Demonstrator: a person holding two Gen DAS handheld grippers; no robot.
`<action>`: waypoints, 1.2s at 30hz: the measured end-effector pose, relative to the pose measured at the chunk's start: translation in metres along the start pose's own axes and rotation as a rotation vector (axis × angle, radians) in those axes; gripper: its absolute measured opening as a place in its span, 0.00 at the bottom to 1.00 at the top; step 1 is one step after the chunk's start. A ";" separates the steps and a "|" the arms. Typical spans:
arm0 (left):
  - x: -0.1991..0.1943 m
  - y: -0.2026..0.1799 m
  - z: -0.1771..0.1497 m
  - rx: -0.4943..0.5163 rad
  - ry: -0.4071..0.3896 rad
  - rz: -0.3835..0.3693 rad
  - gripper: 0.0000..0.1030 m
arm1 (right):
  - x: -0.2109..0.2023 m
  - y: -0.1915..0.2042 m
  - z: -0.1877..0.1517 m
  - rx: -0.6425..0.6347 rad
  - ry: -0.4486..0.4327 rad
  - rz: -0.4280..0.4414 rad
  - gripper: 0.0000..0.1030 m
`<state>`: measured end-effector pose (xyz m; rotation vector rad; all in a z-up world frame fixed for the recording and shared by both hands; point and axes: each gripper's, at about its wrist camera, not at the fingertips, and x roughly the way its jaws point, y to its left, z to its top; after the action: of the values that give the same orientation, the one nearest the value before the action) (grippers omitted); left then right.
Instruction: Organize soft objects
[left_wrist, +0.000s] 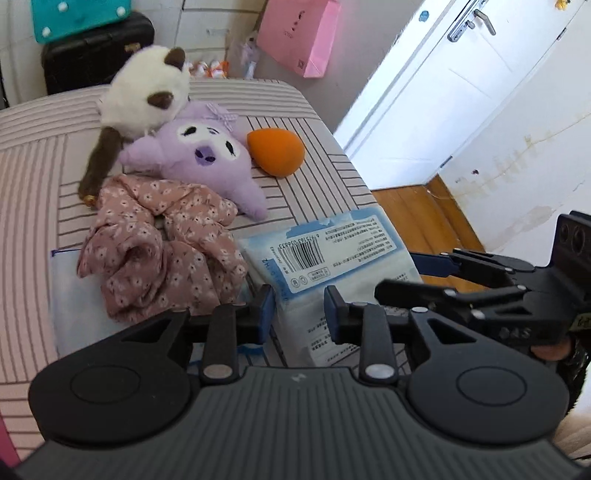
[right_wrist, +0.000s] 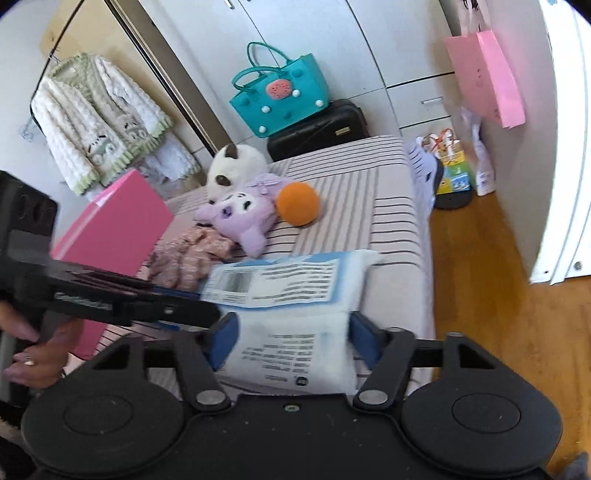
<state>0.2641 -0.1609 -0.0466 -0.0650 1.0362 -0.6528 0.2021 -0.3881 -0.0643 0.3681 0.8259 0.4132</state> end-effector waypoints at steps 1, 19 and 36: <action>-0.001 -0.005 -0.004 0.015 -0.016 0.023 0.26 | 0.000 -0.001 0.000 -0.006 0.001 -0.011 0.54; -0.006 -0.027 -0.035 -0.014 -0.085 0.091 0.25 | 0.003 0.012 0.002 -0.175 0.072 -0.098 0.50; -0.095 -0.046 -0.069 0.132 -0.040 0.089 0.25 | -0.043 0.080 -0.012 -0.249 0.208 -0.020 0.64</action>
<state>0.1542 -0.1306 0.0072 0.0826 0.9498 -0.6348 0.1507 -0.3387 -0.0077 0.0859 0.9671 0.5351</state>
